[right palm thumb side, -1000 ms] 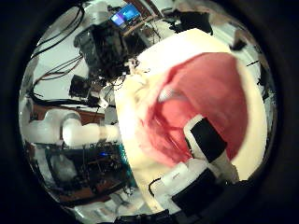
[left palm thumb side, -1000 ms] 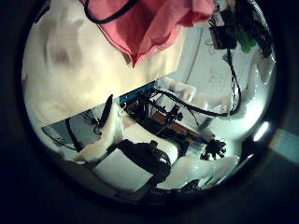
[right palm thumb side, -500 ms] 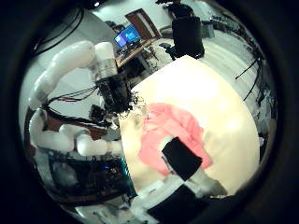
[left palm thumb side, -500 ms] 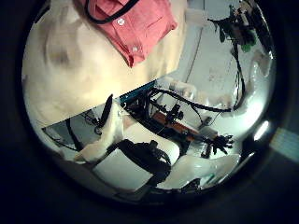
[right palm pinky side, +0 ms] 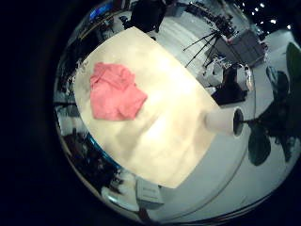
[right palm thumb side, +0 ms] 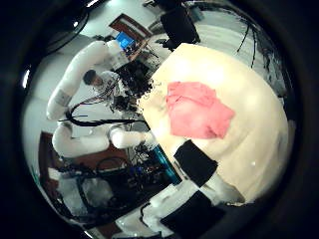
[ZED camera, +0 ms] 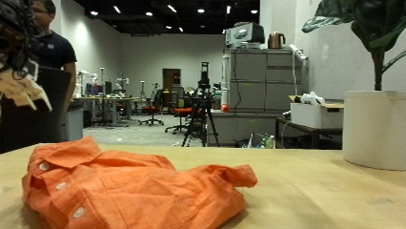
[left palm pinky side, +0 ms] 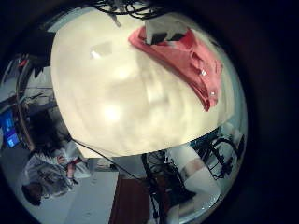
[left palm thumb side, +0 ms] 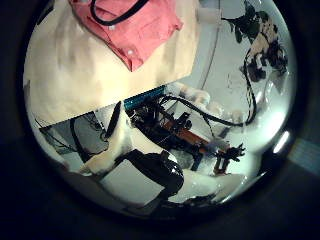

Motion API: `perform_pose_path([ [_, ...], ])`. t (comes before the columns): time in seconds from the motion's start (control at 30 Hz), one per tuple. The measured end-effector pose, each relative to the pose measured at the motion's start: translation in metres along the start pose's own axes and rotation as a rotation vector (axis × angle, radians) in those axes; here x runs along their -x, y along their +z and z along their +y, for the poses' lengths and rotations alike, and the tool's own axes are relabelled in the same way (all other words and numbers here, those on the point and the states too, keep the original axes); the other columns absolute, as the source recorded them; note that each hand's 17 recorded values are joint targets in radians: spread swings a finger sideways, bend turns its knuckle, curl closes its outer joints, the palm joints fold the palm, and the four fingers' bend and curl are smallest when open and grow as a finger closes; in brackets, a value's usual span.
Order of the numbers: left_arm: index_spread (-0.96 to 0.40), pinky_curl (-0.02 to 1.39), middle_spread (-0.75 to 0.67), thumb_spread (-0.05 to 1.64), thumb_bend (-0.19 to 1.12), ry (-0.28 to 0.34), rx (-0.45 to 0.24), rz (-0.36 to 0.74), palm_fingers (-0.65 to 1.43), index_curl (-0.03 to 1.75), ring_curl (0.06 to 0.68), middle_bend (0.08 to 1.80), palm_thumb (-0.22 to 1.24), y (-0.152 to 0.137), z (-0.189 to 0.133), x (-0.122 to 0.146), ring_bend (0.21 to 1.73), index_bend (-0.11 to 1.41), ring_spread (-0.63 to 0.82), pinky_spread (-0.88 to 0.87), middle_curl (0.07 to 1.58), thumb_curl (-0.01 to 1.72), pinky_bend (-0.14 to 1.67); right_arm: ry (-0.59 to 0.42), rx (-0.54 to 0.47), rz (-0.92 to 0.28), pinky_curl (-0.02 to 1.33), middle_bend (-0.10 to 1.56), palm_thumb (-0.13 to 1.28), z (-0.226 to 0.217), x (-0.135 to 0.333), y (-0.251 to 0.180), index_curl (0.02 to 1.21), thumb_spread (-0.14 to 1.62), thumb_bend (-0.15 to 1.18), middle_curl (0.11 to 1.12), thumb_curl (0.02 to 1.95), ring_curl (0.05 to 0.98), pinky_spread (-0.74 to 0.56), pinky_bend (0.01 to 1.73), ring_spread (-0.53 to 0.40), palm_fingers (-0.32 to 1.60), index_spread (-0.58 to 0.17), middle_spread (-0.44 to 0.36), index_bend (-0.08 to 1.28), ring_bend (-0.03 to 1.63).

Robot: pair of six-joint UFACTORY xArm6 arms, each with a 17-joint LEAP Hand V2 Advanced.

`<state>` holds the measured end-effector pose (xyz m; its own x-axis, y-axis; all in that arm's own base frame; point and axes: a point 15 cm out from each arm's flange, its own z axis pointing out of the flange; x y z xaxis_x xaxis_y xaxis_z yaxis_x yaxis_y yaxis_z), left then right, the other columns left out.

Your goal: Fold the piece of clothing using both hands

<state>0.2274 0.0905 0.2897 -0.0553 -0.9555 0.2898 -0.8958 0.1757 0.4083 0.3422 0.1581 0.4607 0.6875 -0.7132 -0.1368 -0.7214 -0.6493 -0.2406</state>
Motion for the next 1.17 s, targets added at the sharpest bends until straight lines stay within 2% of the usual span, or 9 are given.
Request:
perform_pose_path([
  [0.07, 0.08, 0.32, 0.39, 1.11, -0.02, -0.006, 0.007, -0.011, -0.04, 0.28, 0.216, 0.18, 0.53, -0.006, 0.010, -0.015, 0.37, 0.16, 0.59, 0.52, 0.25, 0.38, 0.23, 0.049, 0.011, 0.000, 0.37, 0.18, 0.57, 0.026, -0.002, 0.004, 0.35, 1.26, -0.02, 0.30, 0.42, 0.256, 0.48, 0.31, 0.291, 0.12, -0.378, 0.067, 0.19, 0.27],
  [0.33, 0.08, 0.32, 0.37, 1.12, -0.02, -0.018, -0.093, -0.147, 0.00, 0.28, 0.216, 0.19, 0.52, -0.030, 0.025, -0.069, 0.36, 0.17, 0.58, 0.52, 0.26, 0.38, 0.24, 0.178, 0.083, -0.023, 0.35, 0.17, 0.55, 0.087, -0.002, 0.010, 0.35, 1.27, -0.02, 0.28, 0.40, 0.254, 0.48, 0.30, 0.288, 0.15, -0.368, 0.046, 0.19, 0.26],
  [0.43, 0.08, 0.32, 0.36, 1.11, -0.02, -0.019, -0.110, -0.172, 0.00, 0.29, 0.216, 0.19, 0.51, -0.033, 0.034, -0.075, 0.36, 0.17, 0.58, 0.52, 0.27, 0.37, 0.24, 0.223, 0.128, -0.033, 0.35, 0.17, 0.52, 0.103, -0.004, 0.010, 0.35, 1.27, -0.02, 0.27, 0.39, 0.253, 0.48, 0.29, 0.291, 0.15, -0.361, 0.034, 0.20, 0.25],
  [0.6, 0.08, 0.32, 0.36, 1.11, -0.02, -0.005, -0.088, -0.182, 0.00, 0.29, 0.217, 0.19, 0.52, -0.027, 0.038, -0.088, 0.36, 0.17, 0.58, 0.52, 0.28, 0.37, 0.24, 0.259, 0.178, -0.056, 0.34, 0.17, 0.51, 0.118, -0.002, 0.008, 0.35, 1.28, -0.02, 0.27, 0.37, 0.251, 0.47, 0.28, 0.295, 0.15, -0.351, 0.037, 0.19, 0.25],
  [0.8, 0.08, 0.32, 0.35, 1.11, -0.02, -0.012, -0.082, -0.183, 0.00, 0.30, 0.217, 0.19, 0.52, -0.023, 0.044, -0.097, 0.36, 0.17, 0.57, 0.52, 0.29, 0.38, 0.24, 0.288, 0.236, -0.080, 0.33, 0.17, 0.47, 0.137, 0.005, 0.003, 0.36, 1.30, -0.02, 0.26, 0.34, 0.247, 0.46, 0.25, 0.289, 0.15, -0.344, 0.078, 0.20, 0.23],
  [1.07, 0.08, 0.32, 0.36, 1.10, -0.02, -0.036, -0.038, -0.187, 0.00, 0.30, 0.219, 0.19, 0.53, -0.017, 0.054, -0.093, 0.36, 0.17, 0.57, 0.52, 0.29, 0.38, 0.24, 0.310, 0.283, -0.054, 0.32, 0.17, 0.47, 0.146, -0.008, 0.009, 0.36, 1.33, -0.01, 0.26, 0.30, 0.244, 0.44, 0.23, 0.281, 0.16, -0.344, 0.080, 0.19, 0.20],
  [1.17, 0.08, 0.32, 0.35, 1.10, -0.02, -0.039, -0.052, -0.186, 0.00, 0.31, 0.219, 0.19, 0.53, -0.018, 0.057, -0.093, 0.36, 0.17, 0.57, 0.52, 0.29, 0.38, 0.24, 0.305, 0.310, -0.059, 0.32, 0.18, 0.46, 0.144, -0.005, 0.012, 0.36, 1.34, -0.01, 0.26, 0.29, 0.243, 0.44, 0.23, 0.278, 0.16, -0.344, 0.088, 0.19, 0.19],
])
